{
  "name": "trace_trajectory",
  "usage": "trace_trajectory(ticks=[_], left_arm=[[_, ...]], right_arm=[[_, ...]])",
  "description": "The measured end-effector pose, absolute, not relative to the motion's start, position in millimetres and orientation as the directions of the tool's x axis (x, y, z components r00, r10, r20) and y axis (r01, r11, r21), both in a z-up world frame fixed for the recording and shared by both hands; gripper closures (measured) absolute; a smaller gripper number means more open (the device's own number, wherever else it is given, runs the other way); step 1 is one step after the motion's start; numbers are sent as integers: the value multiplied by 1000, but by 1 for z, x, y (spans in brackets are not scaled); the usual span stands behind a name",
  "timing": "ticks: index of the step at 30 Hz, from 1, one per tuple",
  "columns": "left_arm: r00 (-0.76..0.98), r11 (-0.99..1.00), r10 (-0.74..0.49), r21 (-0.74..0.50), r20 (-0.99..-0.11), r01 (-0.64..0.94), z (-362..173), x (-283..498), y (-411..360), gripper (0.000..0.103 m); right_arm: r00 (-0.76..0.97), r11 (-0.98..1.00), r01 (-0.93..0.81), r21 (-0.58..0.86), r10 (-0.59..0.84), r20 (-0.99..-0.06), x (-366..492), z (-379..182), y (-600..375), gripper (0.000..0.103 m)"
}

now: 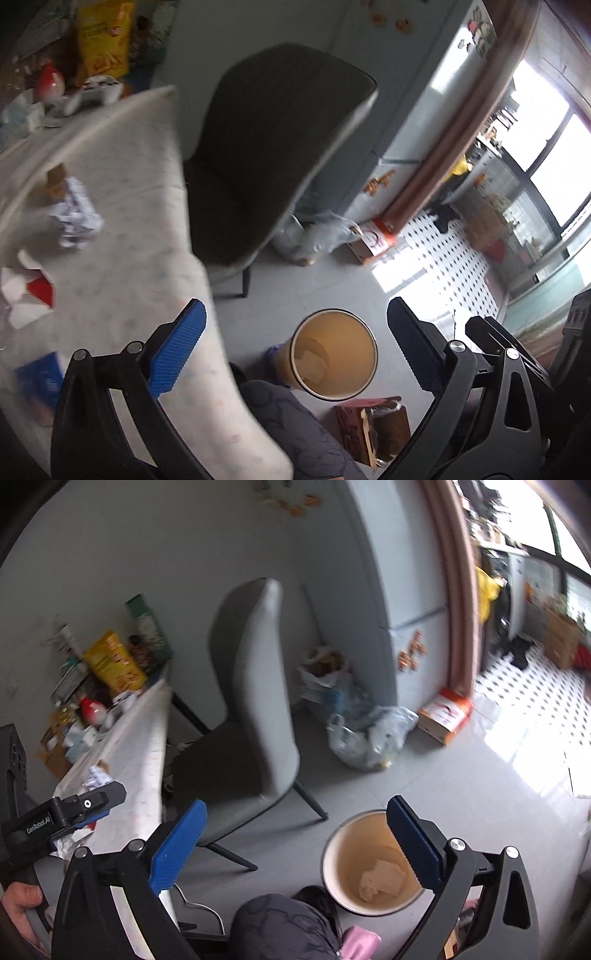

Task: Collect trash
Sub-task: 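Move both open tools back toward the table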

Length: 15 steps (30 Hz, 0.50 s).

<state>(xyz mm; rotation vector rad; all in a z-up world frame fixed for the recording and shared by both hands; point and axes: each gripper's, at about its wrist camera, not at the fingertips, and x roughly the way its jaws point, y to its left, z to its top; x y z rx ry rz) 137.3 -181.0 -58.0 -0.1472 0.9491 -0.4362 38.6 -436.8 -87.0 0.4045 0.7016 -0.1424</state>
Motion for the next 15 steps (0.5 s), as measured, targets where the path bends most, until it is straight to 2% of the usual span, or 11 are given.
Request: trace_trajectory(ticks=[6,9,15], left_arm=[[588,936,-352,-287,-728,205,-43,127,-131,5],[665,959,-274,-251,-695,134,-38,119,-109,5],[733,967,-221,-240,-643,80,-27,103,-65,5]], right_arm=[[778,941,188,281,31,-627,49,-70,-393,7],[786,951,177,255,19,-618,48,-62,-373,7],[770,970,74,231,92,-631,60,-58,-332,7]])
